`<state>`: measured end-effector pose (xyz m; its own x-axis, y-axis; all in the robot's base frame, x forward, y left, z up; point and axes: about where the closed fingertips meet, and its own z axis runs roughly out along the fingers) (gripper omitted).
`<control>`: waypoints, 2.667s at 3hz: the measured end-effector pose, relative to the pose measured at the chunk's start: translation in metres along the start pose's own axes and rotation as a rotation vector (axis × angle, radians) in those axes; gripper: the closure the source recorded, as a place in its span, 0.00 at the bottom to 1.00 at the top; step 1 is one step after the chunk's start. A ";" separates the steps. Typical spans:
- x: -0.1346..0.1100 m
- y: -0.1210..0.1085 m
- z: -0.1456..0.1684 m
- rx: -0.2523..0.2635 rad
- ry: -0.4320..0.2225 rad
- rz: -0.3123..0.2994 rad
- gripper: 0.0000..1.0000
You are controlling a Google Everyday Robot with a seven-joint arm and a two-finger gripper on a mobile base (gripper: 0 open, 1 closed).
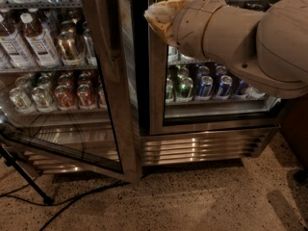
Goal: Open left fridge door
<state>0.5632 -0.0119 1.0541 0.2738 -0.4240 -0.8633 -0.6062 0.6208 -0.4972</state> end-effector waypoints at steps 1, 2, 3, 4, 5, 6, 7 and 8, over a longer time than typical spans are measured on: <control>-0.015 0.012 0.017 -0.056 -0.057 0.005 1.00; -0.032 0.030 0.033 -0.122 -0.118 0.049 1.00; -0.032 0.029 0.033 -0.122 -0.118 0.049 1.00; -0.056 0.057 0.041 -0.205 -0.172 0.100 1.00; -0.056 0.057 0.041 -0.206 -0.172 0.100 1.00; -0.107 0.095 0.038 -0.316 -0.278 0.147 1.00; -0.107 0.095 0.038 -0.316 -0.278 0.148 1.00; -0.111 0.120 0.052 -0.375 -0.338 0.234 1.00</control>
Offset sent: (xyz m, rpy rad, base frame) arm -0.0052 0.0871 0.0112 0.1532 0.0449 0.2666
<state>0.4984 0.1441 1.0859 0.2865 -0.0298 -0.9576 -0.8871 0.3694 -0.2769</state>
